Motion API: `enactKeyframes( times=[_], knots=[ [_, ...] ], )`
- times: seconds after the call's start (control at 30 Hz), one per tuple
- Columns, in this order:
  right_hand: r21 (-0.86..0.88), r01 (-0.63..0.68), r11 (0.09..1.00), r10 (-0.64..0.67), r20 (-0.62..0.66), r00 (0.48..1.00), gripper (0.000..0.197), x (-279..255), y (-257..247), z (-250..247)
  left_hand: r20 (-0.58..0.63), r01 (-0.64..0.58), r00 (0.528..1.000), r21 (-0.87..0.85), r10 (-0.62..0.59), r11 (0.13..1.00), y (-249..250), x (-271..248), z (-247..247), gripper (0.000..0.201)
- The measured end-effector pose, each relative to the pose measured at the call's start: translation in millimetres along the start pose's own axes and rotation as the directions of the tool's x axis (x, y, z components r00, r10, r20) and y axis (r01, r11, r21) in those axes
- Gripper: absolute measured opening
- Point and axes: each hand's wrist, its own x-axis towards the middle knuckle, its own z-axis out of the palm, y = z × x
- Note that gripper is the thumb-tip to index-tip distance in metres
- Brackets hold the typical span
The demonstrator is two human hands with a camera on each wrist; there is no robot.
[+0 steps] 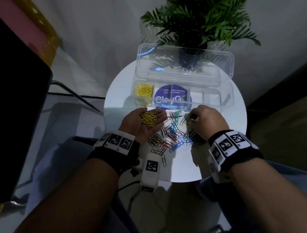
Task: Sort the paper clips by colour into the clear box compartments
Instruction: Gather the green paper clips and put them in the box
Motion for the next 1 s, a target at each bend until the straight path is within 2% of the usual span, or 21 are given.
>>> enactKeyframes(
  times=[0.07, 0.2, 0.3, 0.43, 0.6, 0.7, 0.77, 0.83, 0.9, 1.0],
  knots=[
    [-0.042, 0.011, 0.999, -0.009, 0.039, 0.999, 0.016, -1.0, 2.4, 0.0, -0.010, -0.001, 1.000, -0.012, 0.001, 1.000, 0.7, -0.7, -0.1, 0.048],
    [-0.133, 0.056, 0.989, -0.047, 0.075, 0.996, 0.019, -0.4, -1.3, 4.1, 0.004, 0.003, 1.000, -0.011, -0.003, 1.000, 1.4, -0.7, -0.5, 0.057],
    [-0.205, 0.088, 0.975, -0.066, 0.110, 0.992, 0.022, 2.8, -6.8, 7.6, -0.010, -0.004, 1.000, -0.005, 0.004, 1.000, 2.1, -1.8, 0.1, 0.046],
    [-0.298, 0.104, 0.949, -0.065, 0.136, 0.989, 0.022, 6.4, -9.3, 12.0, -0.017, -0.003, 1.000, -0.003, 0.003, 1.000, 1.7, -1.1, -0.3, 0.045],
    [-0.335, 0.167, 0.927, -0.114, 0.170, 0.979, 0.028, 4.0, -12.8, 9.0, 0.008, -0.003, 1.000, 0.019, 0.003, 1.000, -0.3, -0.3, -0.3, 0.060],
    [-0.253, 0.139, 0.958, -0.106, 0.140, 0.985, 0.029, 0.6, -15.3, 5.7, 0.000, -0.012, 1.000, 0.029, 0.012, 1.000, -1.1, -1.1, 0.8, 0.050],
    [-0.081, 0.125, 0.989, -0.123, 0.037, 0.992, 0.024, -2.2, -15.0, 4.7, -0.004, -0.017, 1.000, 0.032, 0.017, 0.999, -1.4, -0.6, 0.6, 0.050],
    [0.133, 0.149, 0.980, -0.142, -0.061, 0.988, 0.013, -5.3, -18.5, 3.2, -0.012, -0.020, 1.000, 0.041, 0.020, 0.999, -1.6, -0.5, 0.8, 0.046],
    [0.308, 0.151, 0.939, -0.143, -0.048, 0.988, 0.006, -9.4, -30.6, -4.0, -0.022, -0.016, 1.000, 0.045, 0.017, 0.999, -3.4, -0.7, 2.0, 0.042],
    [0.315, 0.259, 0.913, -0.266, -0.024, 0.964, 0.008, -12.5, -51.0, -14.1, -0.050, -0.009, 0.999, -0.004, 0.009, 1.000, -7.8, -0.7, 4.2, 0.036]
  ],
)
